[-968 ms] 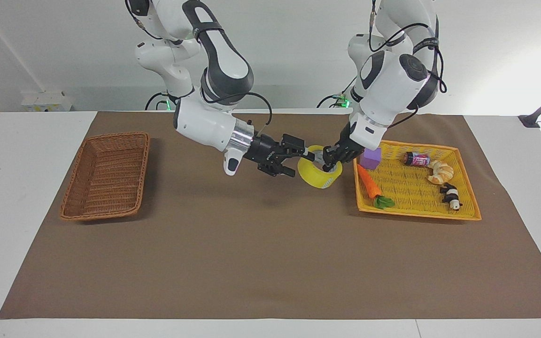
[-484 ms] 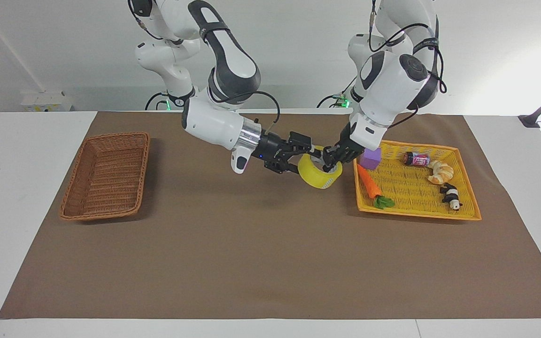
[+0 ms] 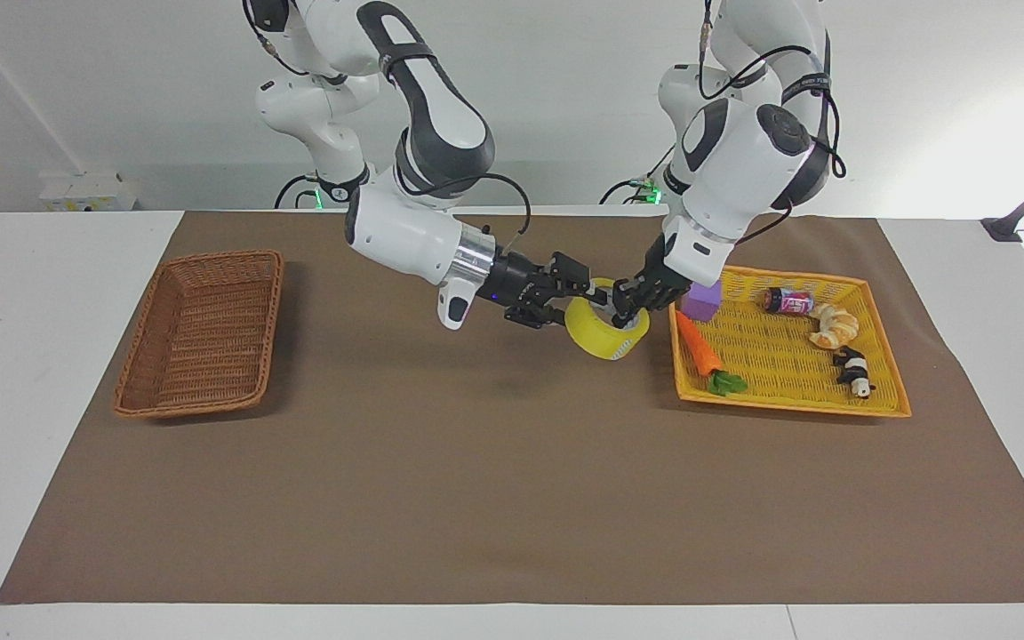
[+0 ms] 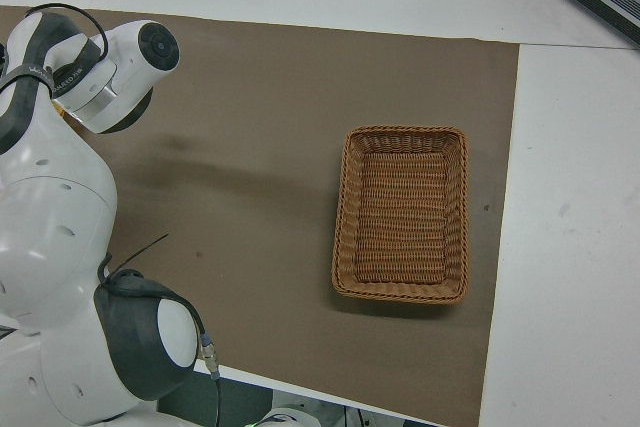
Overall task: Move tape to another basket
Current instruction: 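Reach the right gripper to the tape roll's rim and close on it, then open the left gripper and withdraw it while the right gripper pulls the tape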
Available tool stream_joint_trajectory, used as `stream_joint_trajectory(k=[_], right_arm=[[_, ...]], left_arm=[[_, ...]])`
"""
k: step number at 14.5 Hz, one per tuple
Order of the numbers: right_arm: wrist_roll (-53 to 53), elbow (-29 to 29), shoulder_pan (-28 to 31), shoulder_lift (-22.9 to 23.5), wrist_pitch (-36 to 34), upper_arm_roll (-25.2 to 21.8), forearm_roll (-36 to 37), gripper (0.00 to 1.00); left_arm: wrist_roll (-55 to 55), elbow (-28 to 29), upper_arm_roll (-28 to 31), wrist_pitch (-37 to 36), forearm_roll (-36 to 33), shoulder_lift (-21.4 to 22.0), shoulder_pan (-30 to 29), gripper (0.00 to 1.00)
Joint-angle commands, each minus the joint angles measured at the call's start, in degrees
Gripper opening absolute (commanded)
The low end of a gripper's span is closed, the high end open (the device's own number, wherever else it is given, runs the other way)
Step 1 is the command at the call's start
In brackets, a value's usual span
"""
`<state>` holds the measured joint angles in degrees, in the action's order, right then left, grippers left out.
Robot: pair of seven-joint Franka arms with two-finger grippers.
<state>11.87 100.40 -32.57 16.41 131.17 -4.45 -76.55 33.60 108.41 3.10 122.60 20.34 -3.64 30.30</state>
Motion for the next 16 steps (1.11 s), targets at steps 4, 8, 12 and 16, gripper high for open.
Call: stream_joint_trajectory(k=[4,8,12,16], right_arm=[[2.6,-0.3,0.0,0.6,0.7,0.2,-1.1,0.33],[3.3,-0.3,0.2,0.6,0.7,0.2,-0.9,0.0],[3.5,-0.3,0.7,0.6,0.3,0.1,-0.9,0.0],[3.4,-0.2,0.7,0.4,0.6,0.1,-0.7,0.0]], left_arm=[[0.4,0.3,0.0,0.7,0.9,0.3,-0.2,0.04],[0.3,0.3,0.0,0.5,0.9,0.3,-0.2,0.04],[0.6,0.0,0.1,0.5,0.8,0.2,0.0,0.99],[0.9,-3.8,0.8,-3.3,0.8,2.5,-0.5,1.0]])
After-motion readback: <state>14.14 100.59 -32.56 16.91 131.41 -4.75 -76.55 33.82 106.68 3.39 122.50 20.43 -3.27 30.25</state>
